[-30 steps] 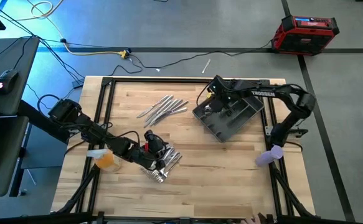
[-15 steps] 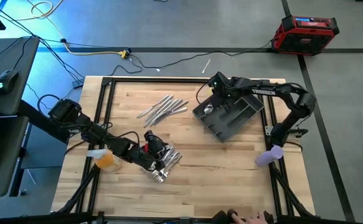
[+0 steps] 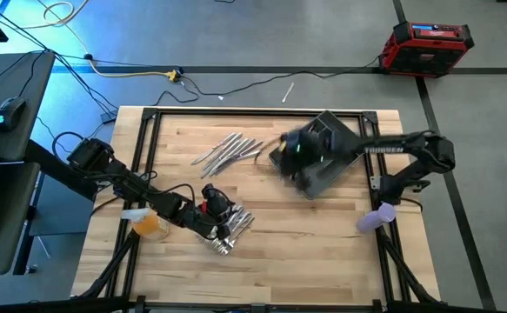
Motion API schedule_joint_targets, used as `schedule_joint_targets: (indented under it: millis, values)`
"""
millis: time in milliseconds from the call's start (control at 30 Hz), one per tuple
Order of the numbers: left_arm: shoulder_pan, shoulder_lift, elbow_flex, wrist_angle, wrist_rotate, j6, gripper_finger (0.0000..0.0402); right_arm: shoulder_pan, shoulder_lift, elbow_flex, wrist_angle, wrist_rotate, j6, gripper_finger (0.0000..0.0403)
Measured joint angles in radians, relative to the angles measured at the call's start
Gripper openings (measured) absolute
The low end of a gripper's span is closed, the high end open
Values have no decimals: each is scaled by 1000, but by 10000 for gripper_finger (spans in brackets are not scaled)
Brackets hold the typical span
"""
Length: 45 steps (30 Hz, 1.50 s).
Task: Sort silverware
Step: Put the fork in the silverware tray
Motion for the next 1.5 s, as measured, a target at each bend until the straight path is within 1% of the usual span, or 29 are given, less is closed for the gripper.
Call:
schedule_joint_targets:
  millis: [67, 100, 200, 267, 333, 367, 467, 567, 667, 767, 933, 1100, 1167, 1233, 1400, 1433, 1500]
  values:
    - [0, -1, 2, -17, 37, -4, 103, 99, 22, -43, 150, 1, 99, 190]
    - [0, -7, 11, -55, 54, -19, 103, 146, 38, -65, 238, 11, 129, 190]
    - [-1, -47, 67, -236, 65, -99, 103, 262, 115, -106, 465, 61, 144, 190]
    - [-13, -75, 105, -392, 48, -167, 103, 309, 188, -105, 562, 70, 140, 190]
    - [-33, -92, 127, -529, 7, -247, 103, 320, 276, -80, 608, 32, 146, 190]
    - [-49, -103, 129, -567, -21, -286, 103, 316, 322, -57, 627, 4, 149, 190]
    - [-90, -114, 131, -616, -109, -377, 104, 297, 453, 38, 634, -64, 141, 190]
    - [-121, -96, 131, -616, -181, -397, 103, 281, 551, 138, 584, -130, 126, 190]
    - [-146, -73, 131, -613, -238, -385, 103, 281, 614, 225, 505, -178, 115, 190]
    - [-160, -54, 131, -609, -286, -389, 103, 284, 653, 284, 440, -208, 102, 190]
    - [-171, -23, 131, -596, -299, -391, 103, 293, 705, 327, 434, -212, 83, 190]
    - [-171, -4, 131, -589, -277, -393, 103, 284, 732, 328, 430, -198, 82, 185]
    - [-171, -4, 131, -583, -278, -392, 103, 283, 736, 328, 428, -185, 94, 168]
    - [-171, -2, 131, -580, -279, -392, 103, 283, 737, 328, 424, -173, 106, 139]
    - [-171, -2, 131, -573, -283, -391, 104, 280, 737, 328, 420, -159, 132, 28]
    - [-171, -2, 131, -572, -283, -391, 103, 280, 737, 328, 417, -156, 146, 15]
    - [-171, -2, 131, -572, -279, -385, 103, 280, 724, 328, 386, -153, 173, 11]
